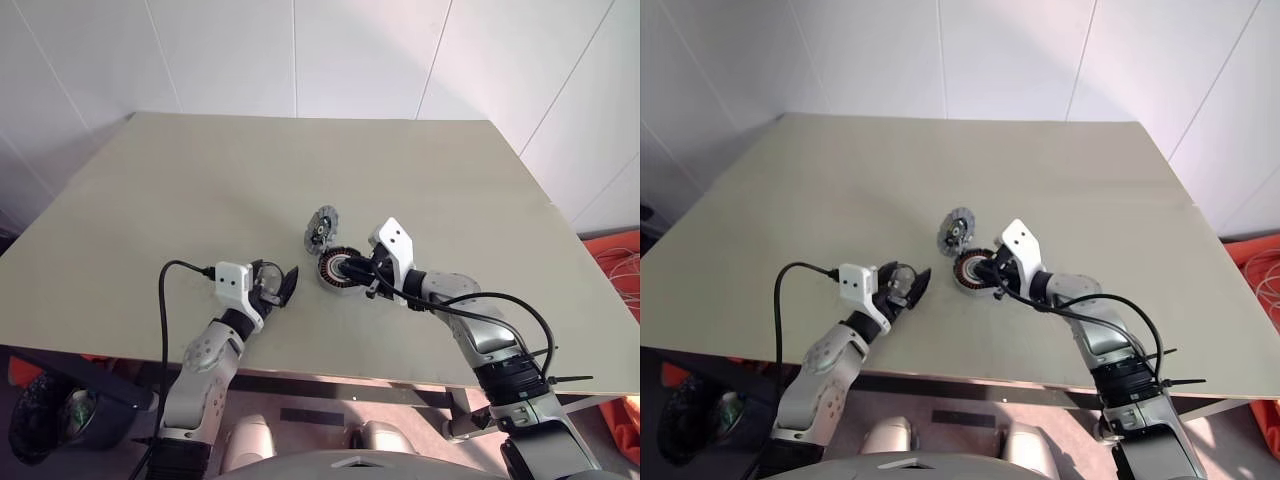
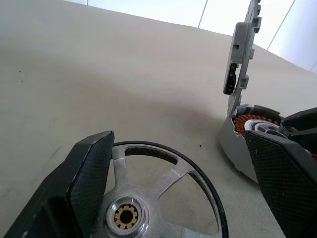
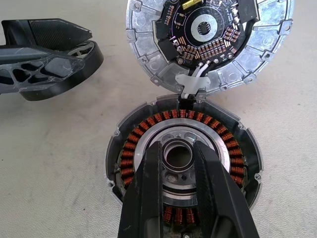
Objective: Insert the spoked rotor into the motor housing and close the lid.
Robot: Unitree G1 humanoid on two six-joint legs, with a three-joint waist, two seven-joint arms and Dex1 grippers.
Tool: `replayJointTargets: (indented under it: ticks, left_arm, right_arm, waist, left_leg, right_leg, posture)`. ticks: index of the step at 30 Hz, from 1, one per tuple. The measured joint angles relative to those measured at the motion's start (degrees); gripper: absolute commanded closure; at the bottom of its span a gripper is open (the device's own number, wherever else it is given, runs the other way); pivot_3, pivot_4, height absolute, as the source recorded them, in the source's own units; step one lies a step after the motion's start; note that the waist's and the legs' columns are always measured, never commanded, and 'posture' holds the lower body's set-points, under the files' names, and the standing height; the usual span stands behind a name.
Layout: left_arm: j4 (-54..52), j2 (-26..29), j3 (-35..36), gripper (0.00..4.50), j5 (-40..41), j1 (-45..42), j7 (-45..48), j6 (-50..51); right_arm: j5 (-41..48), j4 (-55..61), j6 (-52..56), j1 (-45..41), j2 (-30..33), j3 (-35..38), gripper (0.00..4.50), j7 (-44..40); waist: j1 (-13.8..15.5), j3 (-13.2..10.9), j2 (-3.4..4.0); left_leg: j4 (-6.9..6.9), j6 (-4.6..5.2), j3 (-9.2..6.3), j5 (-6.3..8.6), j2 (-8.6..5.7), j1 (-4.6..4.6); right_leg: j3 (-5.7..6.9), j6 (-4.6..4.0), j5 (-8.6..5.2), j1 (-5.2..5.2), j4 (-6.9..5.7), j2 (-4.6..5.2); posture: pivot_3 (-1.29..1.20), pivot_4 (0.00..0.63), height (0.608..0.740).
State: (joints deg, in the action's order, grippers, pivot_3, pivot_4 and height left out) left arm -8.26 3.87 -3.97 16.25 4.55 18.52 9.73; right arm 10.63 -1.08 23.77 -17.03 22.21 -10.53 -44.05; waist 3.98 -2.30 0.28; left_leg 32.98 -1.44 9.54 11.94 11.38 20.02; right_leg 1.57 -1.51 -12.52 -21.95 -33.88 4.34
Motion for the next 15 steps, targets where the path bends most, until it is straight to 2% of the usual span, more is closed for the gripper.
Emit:
replayJointTargets:
  ticks: [15]
  left_arm:
    - [-0.1, 0.0, 0.0, 0.00, -0.1, 0.1, -0.1, 0.0]
  right_arm:
    - [-1.4, -3.4, -1.2, -1.9, -1.0, -0.5, 3.92, 0.0]
  waist:
    - [0.0, 0.0, 0.00]
  left_leg:
    - [0.00, 0.00, 0.00, 0.00, 0.00, 0.00]
  right_leg:
    - [0.00, -0.01, 0.00, 0.00, -0.01, 0.00]
  posture:
    - [0.00, 0.000, 0.740]
